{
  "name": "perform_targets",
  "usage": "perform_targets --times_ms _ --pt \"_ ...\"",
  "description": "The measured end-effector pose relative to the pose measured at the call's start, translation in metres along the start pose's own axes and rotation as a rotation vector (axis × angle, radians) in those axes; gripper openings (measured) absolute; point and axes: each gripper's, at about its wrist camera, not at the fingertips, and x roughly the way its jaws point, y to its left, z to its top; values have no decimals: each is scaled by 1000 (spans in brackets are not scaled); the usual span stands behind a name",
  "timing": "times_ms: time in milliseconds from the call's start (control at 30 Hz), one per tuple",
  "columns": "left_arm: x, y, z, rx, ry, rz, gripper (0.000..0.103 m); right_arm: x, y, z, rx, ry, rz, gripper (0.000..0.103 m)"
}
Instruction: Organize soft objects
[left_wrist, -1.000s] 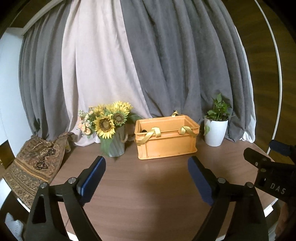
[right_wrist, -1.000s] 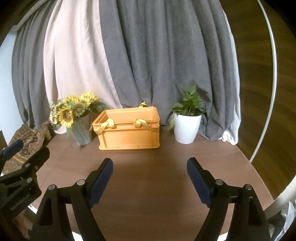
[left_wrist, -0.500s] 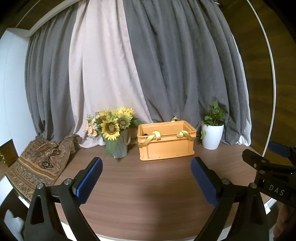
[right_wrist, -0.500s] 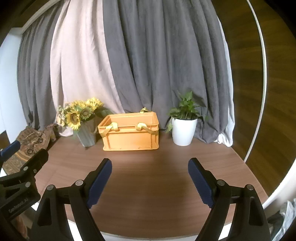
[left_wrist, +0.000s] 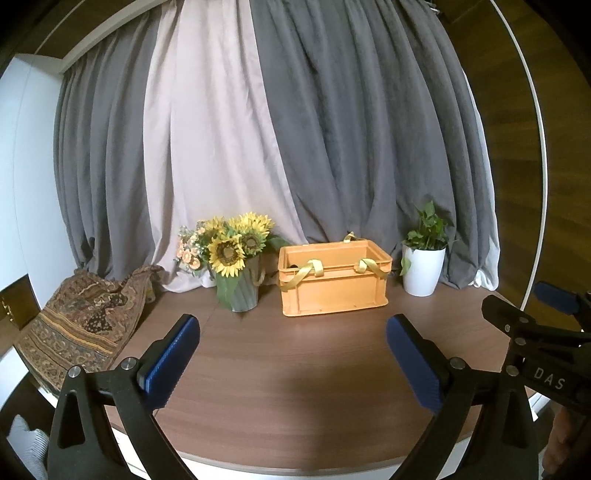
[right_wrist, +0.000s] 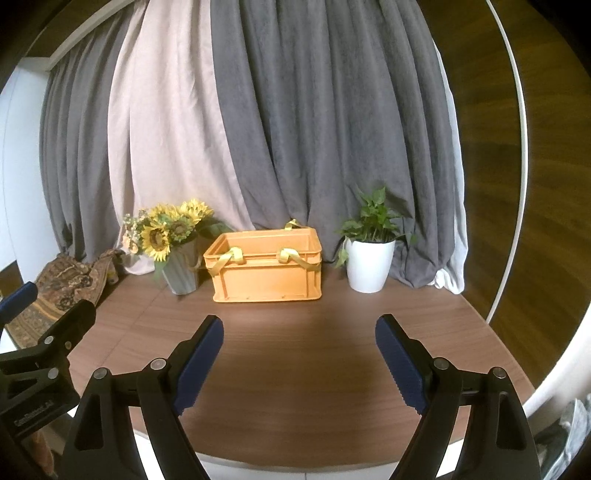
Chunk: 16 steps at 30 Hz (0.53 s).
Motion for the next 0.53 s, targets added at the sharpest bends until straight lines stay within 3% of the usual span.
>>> perform_targets --times_ms 533 --pt "-5 3 0 2 -6 -7 103 -8 3 0 -4 -5 0 85"
